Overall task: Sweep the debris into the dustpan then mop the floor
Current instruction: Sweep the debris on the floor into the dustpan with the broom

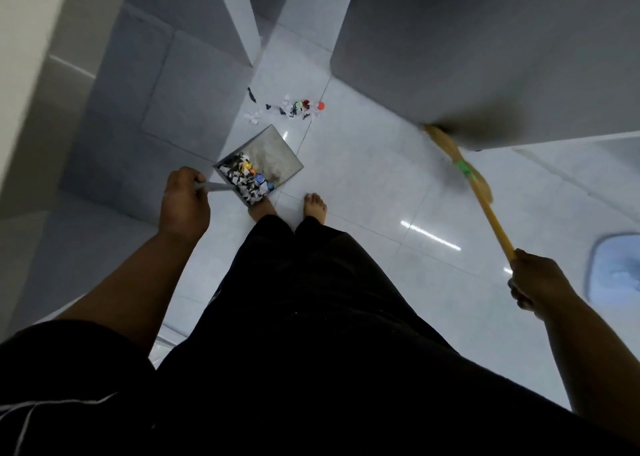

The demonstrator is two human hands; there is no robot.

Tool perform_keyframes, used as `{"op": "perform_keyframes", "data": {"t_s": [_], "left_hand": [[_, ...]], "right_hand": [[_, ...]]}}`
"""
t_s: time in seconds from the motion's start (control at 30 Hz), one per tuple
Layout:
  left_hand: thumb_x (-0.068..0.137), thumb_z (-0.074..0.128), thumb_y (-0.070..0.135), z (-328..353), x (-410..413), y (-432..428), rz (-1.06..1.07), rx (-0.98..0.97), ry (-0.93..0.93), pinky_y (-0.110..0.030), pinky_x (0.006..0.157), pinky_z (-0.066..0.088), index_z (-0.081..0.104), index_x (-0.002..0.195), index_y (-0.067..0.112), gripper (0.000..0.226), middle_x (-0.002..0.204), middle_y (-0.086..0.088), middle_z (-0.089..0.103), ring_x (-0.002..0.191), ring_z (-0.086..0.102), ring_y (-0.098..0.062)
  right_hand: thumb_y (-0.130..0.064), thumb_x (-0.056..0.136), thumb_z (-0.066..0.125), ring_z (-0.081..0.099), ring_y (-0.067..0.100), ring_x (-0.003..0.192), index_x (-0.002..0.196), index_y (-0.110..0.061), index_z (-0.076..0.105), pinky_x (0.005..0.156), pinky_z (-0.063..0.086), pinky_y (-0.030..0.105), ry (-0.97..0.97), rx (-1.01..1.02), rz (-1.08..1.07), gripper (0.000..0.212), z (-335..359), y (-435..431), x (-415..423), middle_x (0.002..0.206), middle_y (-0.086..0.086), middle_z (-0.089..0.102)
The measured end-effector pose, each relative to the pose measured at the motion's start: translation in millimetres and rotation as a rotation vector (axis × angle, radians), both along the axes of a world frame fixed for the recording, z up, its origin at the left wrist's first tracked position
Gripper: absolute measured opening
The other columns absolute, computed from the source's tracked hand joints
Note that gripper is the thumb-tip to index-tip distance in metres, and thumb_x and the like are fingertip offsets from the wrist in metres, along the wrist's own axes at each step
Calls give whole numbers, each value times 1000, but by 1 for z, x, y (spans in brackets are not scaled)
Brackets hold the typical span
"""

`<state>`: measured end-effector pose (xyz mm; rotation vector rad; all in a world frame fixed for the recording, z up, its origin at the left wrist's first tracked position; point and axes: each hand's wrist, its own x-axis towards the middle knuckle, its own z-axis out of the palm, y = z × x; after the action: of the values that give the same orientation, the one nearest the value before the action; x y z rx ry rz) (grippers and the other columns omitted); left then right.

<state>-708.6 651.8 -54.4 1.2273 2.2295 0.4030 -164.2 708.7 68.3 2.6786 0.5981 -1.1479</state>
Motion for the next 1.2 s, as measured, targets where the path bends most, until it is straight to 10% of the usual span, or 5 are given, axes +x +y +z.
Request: {"op": "perform_keyframes", "data": {"t_s": [0.23, 0.4, 0.57, 0.77, 1.2], "left_hand": [[90, 54, -3, -1, -1, 0, -59, 31, -18, -40, 90, 46, 54, 100, 9, 15, 106, -22, 56, 97, 56, -35], [91, 56, -1, 3, 7, -2, -51, 62, -44, -38, 91, 48, 47, 98, 21, 25, 103, -18, 56, 97, 57, -32], [91, 57, 0, 1, 17, -9, -30, 83, -27, -37, 88, 47, 55, 102, 4, 13, 106, -21, 57, 97, 56, -33], [92, 57, 1, -5, 11, -18, -27, 63, -57, -43, 92, 49, 54, 103, 1, 11, 107, -23, 56, 99, 57, -35], [89, 57, -4, 1, -36, -42, 15, 66, -38, -30, 83, 42, 55, 99, 1, 12, 105, -23, 56, 95, 56, -35]], "right_hand": [[4, 93, 42, 44, 17, 53, 82, -10, 51, 40, 39, 24, 27, -39, -75, 20, -59, 40, -1, 68, 10, 44], [2, 94, 35, 40, 10, 19, 70, -15, 40, 32, 33, 11, 114, -48, -121, 29, -96, 82, -60, 26, 0, 40], [0, 92, 35, 39, 12, 20, 74, -11, 45, 37, 37, 15, 257, -75, -123, 23, -109, 92, -125, 49, 7, 45], [11, 89, 34, 30, 11, 21, 53, -8, 49, 37, 26, 12, 459, -163, -96, 44, -101, 79, -195, 30, 1, 34], [-15, 93, 36, 32, 18, 49, 105, -11, 59, 48, 23, 28, 301, 25, 187, 26, -29, 16, -161, 71, 8, 38]]}}
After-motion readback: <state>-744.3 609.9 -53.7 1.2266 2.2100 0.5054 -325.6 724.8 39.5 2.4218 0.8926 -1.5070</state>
